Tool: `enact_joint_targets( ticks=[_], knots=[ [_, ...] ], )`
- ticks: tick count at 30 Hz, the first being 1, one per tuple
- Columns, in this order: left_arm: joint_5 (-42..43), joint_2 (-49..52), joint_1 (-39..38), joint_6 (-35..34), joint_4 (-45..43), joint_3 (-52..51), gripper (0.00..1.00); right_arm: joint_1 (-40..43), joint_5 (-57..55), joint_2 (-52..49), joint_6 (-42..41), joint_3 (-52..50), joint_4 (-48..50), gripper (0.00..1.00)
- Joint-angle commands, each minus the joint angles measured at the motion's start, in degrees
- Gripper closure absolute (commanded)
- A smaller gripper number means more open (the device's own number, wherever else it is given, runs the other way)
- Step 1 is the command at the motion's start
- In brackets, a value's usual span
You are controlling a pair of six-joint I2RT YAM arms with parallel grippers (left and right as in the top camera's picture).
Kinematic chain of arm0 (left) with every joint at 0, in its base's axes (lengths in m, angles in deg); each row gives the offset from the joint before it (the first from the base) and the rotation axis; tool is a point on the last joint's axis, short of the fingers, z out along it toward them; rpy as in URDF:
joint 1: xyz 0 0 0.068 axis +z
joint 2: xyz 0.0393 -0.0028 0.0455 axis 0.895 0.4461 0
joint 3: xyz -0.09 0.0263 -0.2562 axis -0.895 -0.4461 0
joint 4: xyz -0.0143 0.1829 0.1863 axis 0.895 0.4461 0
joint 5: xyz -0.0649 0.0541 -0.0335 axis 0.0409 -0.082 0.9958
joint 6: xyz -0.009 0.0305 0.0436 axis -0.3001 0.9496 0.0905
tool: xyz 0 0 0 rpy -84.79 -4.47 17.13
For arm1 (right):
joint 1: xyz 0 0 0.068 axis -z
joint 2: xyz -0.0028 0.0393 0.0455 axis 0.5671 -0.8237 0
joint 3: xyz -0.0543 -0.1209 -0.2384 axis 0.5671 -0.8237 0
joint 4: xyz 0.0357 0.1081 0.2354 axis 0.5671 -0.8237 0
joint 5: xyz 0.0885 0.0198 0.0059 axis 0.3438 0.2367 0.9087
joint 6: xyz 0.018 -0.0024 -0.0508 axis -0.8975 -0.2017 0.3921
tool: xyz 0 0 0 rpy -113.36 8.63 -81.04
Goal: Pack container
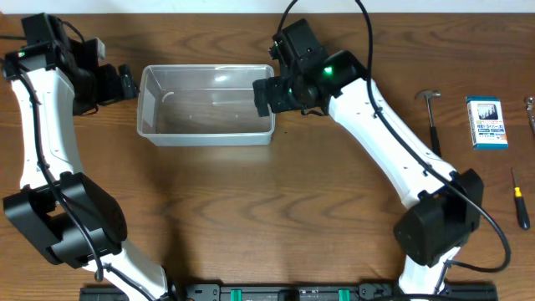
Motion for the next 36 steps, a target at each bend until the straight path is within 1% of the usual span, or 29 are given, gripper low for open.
enact_joint_targets(
  ticks=[1, 4, 6, 8, 10, 11, 15, 19, 25, 28, 31, 34, 36],
  knots=[
    [0.13, -0.2, -0.11, -0.7, 0.68, -0.02, 0.02, 0.0, -0.17, -3.26, 0.22, 0.42, 0.46, 0.01],
    [0.07, -0.15, -0.09, -0.15, 0.5, -0.98, 0.02, 0.0, -0.13, -4.79, 0.22, 0.42, 1.57, 0.01],
    [0.07, 0.11, -0.15, 1.77, 0.55, -1.6, 0.02, 0.0, -0.13, -5.29, 0.2, 0.42, 2.08, 0.01],
    [0.09, 0.79, -0.44, 5.09, 1.33, -1.79, 0.02, -0.02, -0.13, -5.79, -0.17, 0.42, 2.34, 0.01],
    [0.09, 1.51, -0.92, 9.73, 1.84, -1.79, 0.02, 0.0, -0.15, -6.1, -2.43, 0.42, 2.1, 0.01],
    [0.09, 1.75, -1.09, 10.56, 1.68, -1.79, 0.02, 0.0, -0.17, -6.1, -3.28, 0.42, 1.95, 0.01],
    [0.09, 3.23, -1.79, 11.08, -0.15, -1.79, 0.02, 0.04, -0.2, -6.12, -6.19, 0.42, 1.49, 0.01],
    [-0.28, 5.33, -2.89, 14.01, -0.31, -1.79, 0.02, 0.26, -0.17, -6.49, -8.63, 0.42, 0.63, 0.01],
    [-0.92, 8.94, -4.17, 15.76, -0.35, -1.79, 0.01, 0.26, -0.13, -7.06, -9.79, 0.42, -0.02, 0.01],
    [-3.28, 10.03, -4.7, 15.91, -0.61, -1.79, 0.02, 0.33, -0.15, -7.3, -10.08, 0.42, 0.07, 0.01],
    [-3.78, 11.02, -4.92, 15.87, -1.22, -1.79, 0.02, 0.46, -0.15, -7.8, -10.08, 0.42, 0.04, 0.01],
    [-3.78, 11.37, -4.92, 15.87, -1.64, -1.79, 0.02, 0.59, 0.09, -8.61, -10.05, 0.42, 0.24, 0.05],
    [-3.78, 11.37, -4.92, 15.89, -1.95, -1.79, 0.02, 0.66, 0.92, -9.53, -10.08, 0.42, 0.72, 0.16]
  ],
)
